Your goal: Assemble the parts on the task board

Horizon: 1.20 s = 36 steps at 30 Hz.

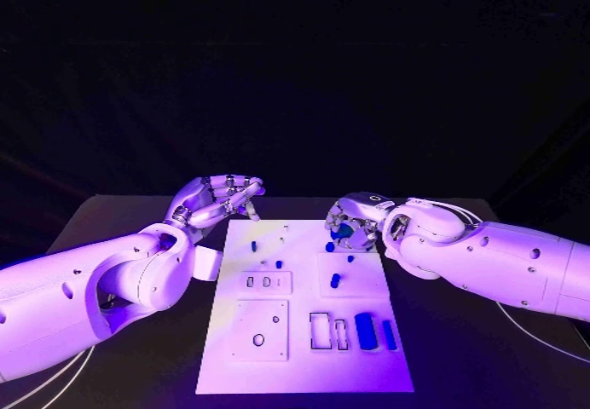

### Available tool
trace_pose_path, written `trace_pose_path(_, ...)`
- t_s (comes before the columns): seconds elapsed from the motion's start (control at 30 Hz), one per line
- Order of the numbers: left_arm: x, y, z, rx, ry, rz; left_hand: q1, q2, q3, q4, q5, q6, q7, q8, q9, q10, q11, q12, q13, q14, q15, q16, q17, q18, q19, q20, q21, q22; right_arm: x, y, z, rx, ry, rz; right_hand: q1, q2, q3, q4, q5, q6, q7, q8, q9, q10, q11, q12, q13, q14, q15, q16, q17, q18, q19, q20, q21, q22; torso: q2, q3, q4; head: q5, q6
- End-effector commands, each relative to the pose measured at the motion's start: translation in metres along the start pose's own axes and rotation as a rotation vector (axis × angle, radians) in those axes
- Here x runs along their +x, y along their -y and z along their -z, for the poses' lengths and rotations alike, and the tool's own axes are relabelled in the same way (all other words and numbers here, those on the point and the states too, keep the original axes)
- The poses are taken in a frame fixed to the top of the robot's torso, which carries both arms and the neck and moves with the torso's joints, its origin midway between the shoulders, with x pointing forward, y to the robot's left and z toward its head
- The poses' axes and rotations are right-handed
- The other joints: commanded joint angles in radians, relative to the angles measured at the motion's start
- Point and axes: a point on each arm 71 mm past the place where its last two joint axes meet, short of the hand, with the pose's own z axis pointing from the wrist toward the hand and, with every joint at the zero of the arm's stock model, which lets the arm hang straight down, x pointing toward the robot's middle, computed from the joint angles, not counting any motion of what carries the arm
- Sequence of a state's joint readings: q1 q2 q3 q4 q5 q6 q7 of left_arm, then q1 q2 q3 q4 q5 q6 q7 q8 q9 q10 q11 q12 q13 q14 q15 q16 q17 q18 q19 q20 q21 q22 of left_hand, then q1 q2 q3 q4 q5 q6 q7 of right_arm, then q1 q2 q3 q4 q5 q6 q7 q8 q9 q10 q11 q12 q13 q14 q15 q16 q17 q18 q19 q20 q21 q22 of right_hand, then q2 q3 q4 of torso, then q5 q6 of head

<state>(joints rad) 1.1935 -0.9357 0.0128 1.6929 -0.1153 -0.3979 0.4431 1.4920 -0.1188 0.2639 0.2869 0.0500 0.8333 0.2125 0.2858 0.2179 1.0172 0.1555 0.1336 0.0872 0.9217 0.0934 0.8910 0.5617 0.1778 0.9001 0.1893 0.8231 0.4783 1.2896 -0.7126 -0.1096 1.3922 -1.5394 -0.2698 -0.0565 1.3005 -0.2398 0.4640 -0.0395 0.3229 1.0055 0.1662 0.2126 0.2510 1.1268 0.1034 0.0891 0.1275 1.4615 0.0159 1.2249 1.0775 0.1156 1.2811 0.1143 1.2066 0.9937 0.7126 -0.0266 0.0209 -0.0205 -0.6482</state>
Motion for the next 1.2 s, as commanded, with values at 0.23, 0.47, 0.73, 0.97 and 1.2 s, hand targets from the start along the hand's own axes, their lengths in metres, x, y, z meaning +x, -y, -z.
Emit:
trace_pose_path(0.23,0.005,0.005,-0.002,0.013,-0.035,0.014,-0.003,-0.008,0.005,-0.001,0.001,-0.003,0.007,0.004,0.001,0.000,0.004,0.005,0.001,-0.006,0.001,0.008,0.002,0.002,-0.012,-0.001,0.009,0.005,0.011,0.001,-0.003,0.020,-0.061,0.062,0.006,-0.006,0.006,0.011,-0.003,-0.003,-0.001,-0.006,0.005,-0.007,-0.001,0.005,0.002,0.038,0.002,0.033,0.032,-0.012,0.015,0.001,0.026,0.037,0.012,-0.0008,0.0070,0.000,-0.002)
trace_pose_path(0.47,0.007,0.007,-0.002,0.016,-0.045,0.019,-0.004,-0.008,0.006,-0.001,0.001,-0.004,0.008,0.004,0.002,-0.001,0.005,0.004,0.001,-0.006,0.002,0.009,0.002,0.003,-0.014,-0.001,0.013,0.008,0.014,0.001,-0.005,0.023,-0.070,0.067,0.010,-0.002,0.016,0.016,-0.003,-0.003,-0.001,-0.005,0.010,-0.005,-0.002,0.008,0.004,0.043,0.002,0.067,0.066,-0.020,0.035,0.002,0.057,0.082,0.018,-0.0021,0.0100,-0.003,-0.001)
trace_pose_path(0.73,0.008,0.008,-0.002,0.017,-0.050,0.021,-0.004,-0.007,0.006,-0.001,0.001,-0.005,0.008,0.004,0.002,-0.002,0.005,0.004,0.001,-0.006,0.002,0.011,0.002,0.003,-0.015,-0.001,0.016,0.010,0.018,0.002,-0.009,0.031,-0.084,0.065,0.010,0.004,0.028,0.024,-0.002,-0.003,-0.001,-0.005,0.015,0.000,-0.002,0.011,0.005,0.045,0.003,0.089,0.086,-0.024,0.046,0.003,0.076,0.111,0.023,0.0005,0.0076,-0.002,0.007)
trace_pose_path(0.97,0.010,0.008,-0.002,0.015,-0.057,0.025,-0.005,-0.006,0.007,-0.001,0.001,-0.006,0.009,0.003,0.002,-0.004,0.005,0.004,0.002,-0.005,0.002,0.015,0.003,0.003,-0.018,0.000,0.022,0.014,0.020,0.004,-0.010,0.042,-0.094,0.066,0.012,0.012,0.045,0.031,-0.004,0.001,-0.004,-0.002,0.021,0.008,-0.004,0.015,0.006,0.045,0.001,0.104,0.099,-0.027,0.053,0.003,0.091,0.133,0.025,-0.0006,0.0122,-0.008,0.010)
trace_pose_path(1.2,0.010,0.007,-0.002,0.013,-0.057,0.024,-0.006,-0.005,0.008,0.000,0.001,-0.007,0.009,0.004,0.003,-0.004,0.006,0.005,0.002,-0.003,0.002,0.018,0.004,0.003,-0.019,0.000,0.027,0.017,0.022,0.006,-0.011,0.044,-0.105,0.066,0.016,0.017,0.059,0.034,-0.010,0.012,-0.007,0.006,0.028,0.010,-0.006,0.016,0.006,0.045,0.000,0.117,0.110,-0.029,0.057,0.003,0.102,0.148,0.027,-0.0009,0.0108,-0.001,0.006)
